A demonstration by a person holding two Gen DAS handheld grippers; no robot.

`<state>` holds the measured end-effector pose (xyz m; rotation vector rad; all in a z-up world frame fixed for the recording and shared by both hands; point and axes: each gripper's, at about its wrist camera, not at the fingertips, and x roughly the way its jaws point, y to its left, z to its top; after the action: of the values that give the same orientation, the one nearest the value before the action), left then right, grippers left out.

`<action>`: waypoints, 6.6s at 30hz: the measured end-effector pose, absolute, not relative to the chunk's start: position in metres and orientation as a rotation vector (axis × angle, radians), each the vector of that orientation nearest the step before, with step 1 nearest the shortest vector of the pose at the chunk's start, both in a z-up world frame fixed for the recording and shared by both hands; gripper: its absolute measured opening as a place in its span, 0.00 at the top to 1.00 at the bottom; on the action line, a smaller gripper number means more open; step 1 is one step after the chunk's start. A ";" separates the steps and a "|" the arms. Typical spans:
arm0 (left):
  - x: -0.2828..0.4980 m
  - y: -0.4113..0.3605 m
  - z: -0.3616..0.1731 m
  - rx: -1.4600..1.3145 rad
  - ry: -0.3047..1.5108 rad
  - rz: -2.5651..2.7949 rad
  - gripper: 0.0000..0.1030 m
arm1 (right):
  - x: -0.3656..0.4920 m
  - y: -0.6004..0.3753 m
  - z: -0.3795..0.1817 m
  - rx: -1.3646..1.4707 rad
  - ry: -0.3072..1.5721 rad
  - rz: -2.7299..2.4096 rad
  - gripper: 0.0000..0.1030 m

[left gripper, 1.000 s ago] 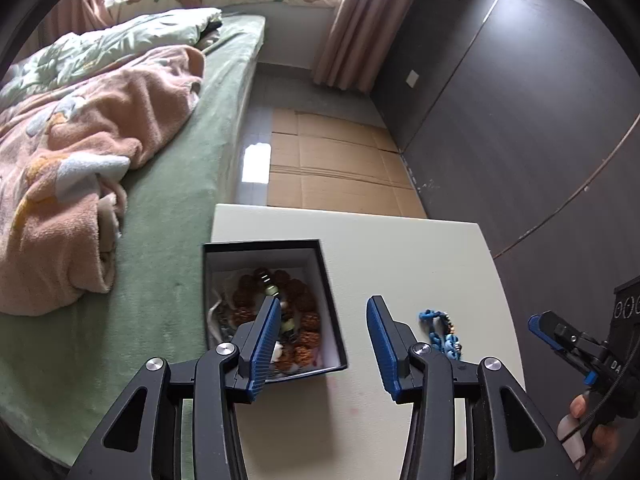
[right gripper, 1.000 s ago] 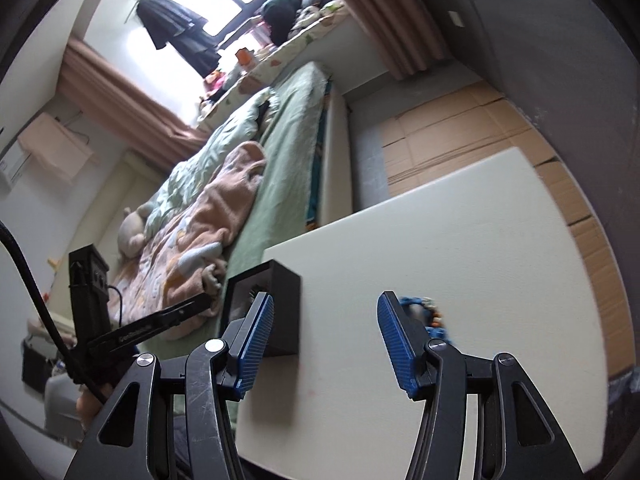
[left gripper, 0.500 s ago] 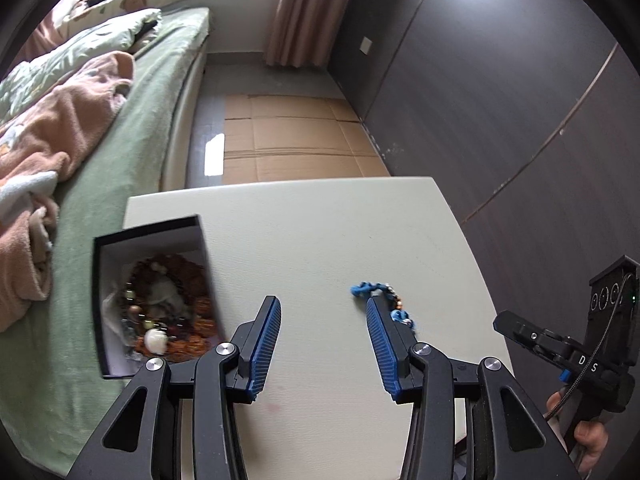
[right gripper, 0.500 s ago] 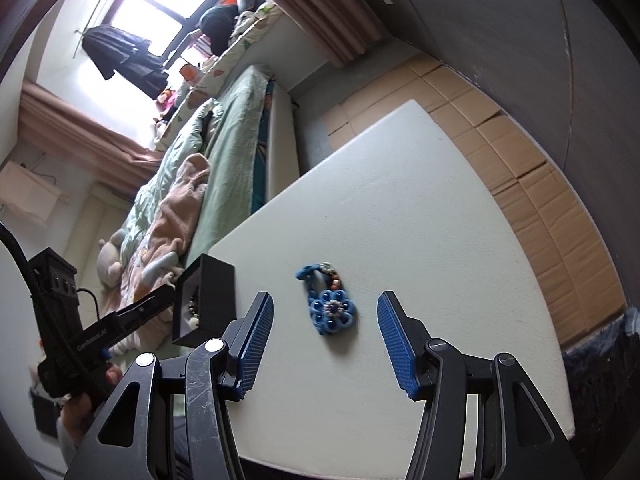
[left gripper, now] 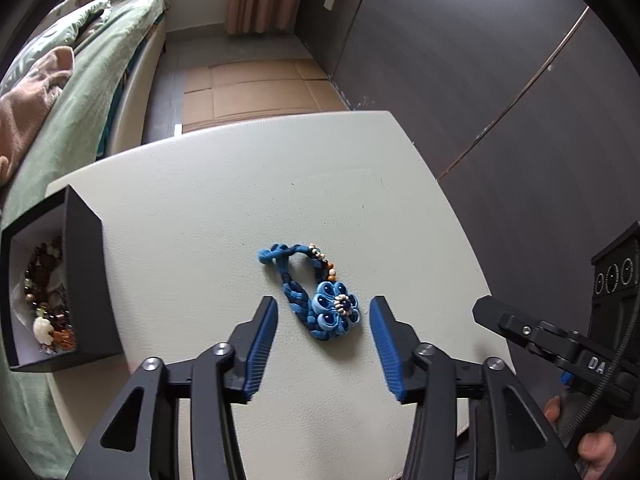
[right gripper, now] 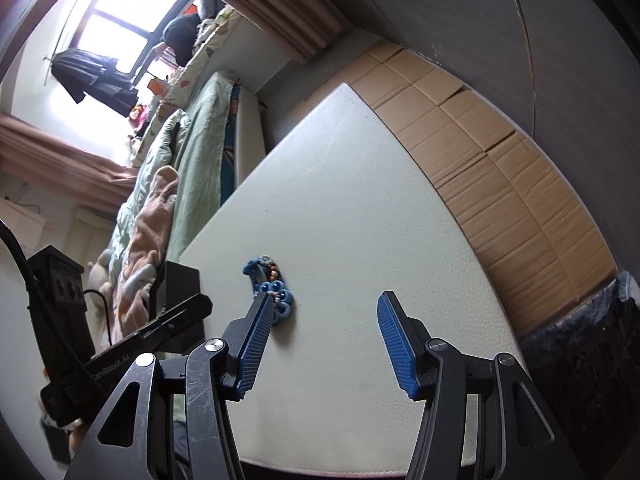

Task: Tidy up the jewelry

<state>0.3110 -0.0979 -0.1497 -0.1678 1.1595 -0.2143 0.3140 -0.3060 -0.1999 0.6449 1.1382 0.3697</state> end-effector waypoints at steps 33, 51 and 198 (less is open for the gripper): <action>0.301 -0.083 -0.146 -0.085 1.089 -0.104 1.00 | 0.316 -0.303 -0.211 0.813 1.177 0.360 0.07; 0.309 -0.057 -0.128 -0.187 1.104 -0.113 1.00 | 0.315 -0.281 -0.202 0.675 1.196 0.371 0.07; 0.037 -0.028 0.013 -0.041 0.665 -0.011 0.00 | 0.100 -0.249 -0.036 0.245 0.783 0.446 0.00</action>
<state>0.0367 -0.0282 0.0130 -0.0412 0.6650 -0.0113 0.0997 -0.2487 -0.0357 0.2454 0.7831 0.4458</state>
